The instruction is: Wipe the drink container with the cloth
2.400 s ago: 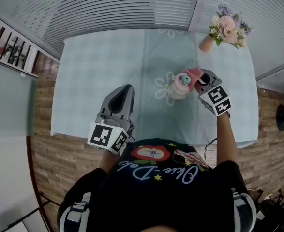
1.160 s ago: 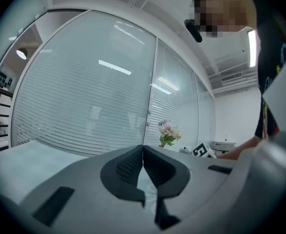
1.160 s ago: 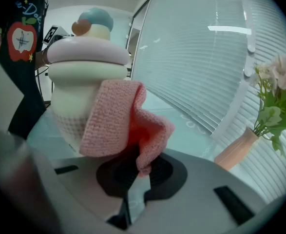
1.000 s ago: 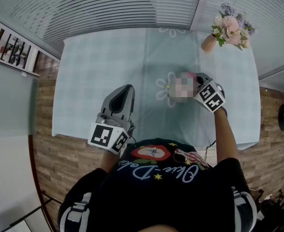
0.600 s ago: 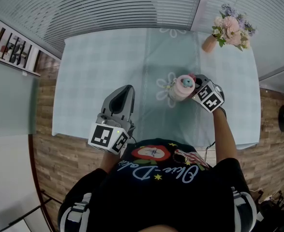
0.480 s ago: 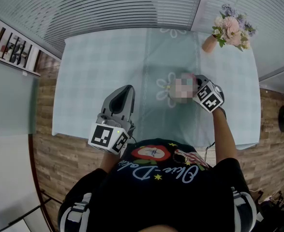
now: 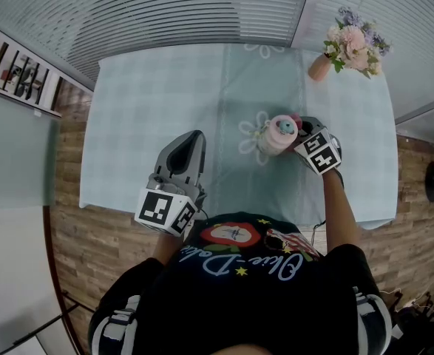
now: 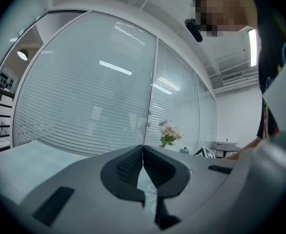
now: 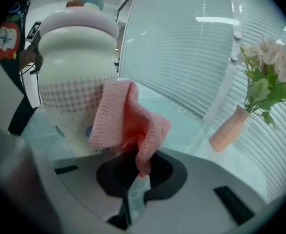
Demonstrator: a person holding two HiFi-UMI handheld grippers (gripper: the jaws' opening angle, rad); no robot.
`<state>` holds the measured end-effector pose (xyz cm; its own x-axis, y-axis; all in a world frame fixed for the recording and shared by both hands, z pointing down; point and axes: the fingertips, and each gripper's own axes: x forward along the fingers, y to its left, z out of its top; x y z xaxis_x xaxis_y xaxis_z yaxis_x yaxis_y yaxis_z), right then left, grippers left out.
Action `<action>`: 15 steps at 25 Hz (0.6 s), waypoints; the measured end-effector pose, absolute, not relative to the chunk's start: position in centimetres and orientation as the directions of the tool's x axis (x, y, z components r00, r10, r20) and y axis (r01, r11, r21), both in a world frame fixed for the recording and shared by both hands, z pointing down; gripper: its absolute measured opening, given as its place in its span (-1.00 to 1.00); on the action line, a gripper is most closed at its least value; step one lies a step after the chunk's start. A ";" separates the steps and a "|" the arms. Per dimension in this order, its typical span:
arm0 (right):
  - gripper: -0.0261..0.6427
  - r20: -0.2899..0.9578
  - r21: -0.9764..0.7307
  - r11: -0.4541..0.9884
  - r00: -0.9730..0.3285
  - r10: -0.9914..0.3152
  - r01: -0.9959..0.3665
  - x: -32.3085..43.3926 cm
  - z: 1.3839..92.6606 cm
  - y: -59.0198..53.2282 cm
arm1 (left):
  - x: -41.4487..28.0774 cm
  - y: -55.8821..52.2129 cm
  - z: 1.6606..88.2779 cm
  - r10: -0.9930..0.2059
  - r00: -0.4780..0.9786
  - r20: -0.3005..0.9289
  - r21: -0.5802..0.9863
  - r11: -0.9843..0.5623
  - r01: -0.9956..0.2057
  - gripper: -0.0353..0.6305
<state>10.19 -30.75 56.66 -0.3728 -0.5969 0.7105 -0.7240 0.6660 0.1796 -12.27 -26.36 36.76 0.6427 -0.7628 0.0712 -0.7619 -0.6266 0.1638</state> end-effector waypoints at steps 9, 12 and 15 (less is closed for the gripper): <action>-0.89 0.556 0.075 0.316 -0.224 -0.801 -0.946 15.1 52.0 -29.7 | -12.0 -25.9 36.8 -0.749 0.659 0.072 0.160 -0.643 -0.749 -0.88; -0.89 0.505 0.012 0.244 -0.204 -0.838 -0.970 15.7 50.5 -28.7 | -11.9 -25.7 36.9 -0.746 0.662 0.074 0.161 -0.647 -0.746 -0.88; -0.89 0.459 -0.035 0.198 -0.191 -0.868 -0.980 16.0 48.8 -27.3 | -11.8 -25.5 37.0 -0.739 0.670 0.077 0.163 -0.654 -0.739 -0.88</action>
